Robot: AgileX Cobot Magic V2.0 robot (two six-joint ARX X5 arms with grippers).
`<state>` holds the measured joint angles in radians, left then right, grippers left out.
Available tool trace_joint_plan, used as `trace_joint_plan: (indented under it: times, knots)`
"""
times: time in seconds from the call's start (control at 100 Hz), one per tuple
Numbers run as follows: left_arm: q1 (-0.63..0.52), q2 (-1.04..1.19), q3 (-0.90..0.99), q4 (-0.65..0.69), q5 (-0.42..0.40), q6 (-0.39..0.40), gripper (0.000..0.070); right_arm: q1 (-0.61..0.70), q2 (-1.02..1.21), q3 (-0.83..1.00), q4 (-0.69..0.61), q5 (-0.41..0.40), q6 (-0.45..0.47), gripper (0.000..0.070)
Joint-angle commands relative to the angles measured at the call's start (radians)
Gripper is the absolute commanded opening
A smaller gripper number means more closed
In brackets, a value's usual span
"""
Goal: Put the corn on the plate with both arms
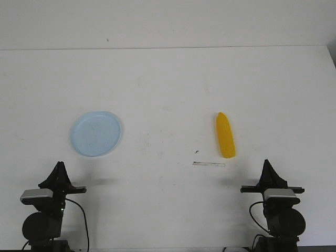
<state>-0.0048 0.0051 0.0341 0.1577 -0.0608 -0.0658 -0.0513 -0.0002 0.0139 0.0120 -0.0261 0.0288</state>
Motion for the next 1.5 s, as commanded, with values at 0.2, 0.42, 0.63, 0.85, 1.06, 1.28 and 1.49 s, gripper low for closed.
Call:
trace_joint_plan:
  times: [0.2,0.42,0.63,0.85,1.06,1.28,1.49]
  knots:
    - [0.0,-0.002,-0.021,0.017,0.001,-0.033,0.0001,0.001,0.002,-0.001,0.012,0.0,-0.004,0.0001]
    - [0.0,-0.002,-0.02,0.086,0.0,-0.241,0.0001,0.001,0.002,-0.001,0.012,0.0,-0.004,0.0001]
    - [0.0,0.002,0.042,0.097,0.002,-0.234,0.0001,0.001,0.002,-0.001,0.011,0.0,-0.004,0.0002]
    - [0.0,0.068,0.168,0.041,0.006,-0.23,0.0001,0.001,0.002,-0.001,0.011,0.0,-0.004,0.0002]
    - [0.0,0.225,0.272,0.052,0.164,-0.23,0.0001,0.001,0.002,-0.001,0.011,0.0,-0.004,0.0002]
    - [0.0,0.471,0.406,-0.069,0.312,-0.231,0.0001,0.001,0.002,-0.001,0.011,0.0,-0.004,0.0001]
    - [-0.002,0.702,0.584,-0.346,0.321,-0.167,0.0001,0.001,0.002,-0.001,0.012,0.0,-0.003,0.0001]
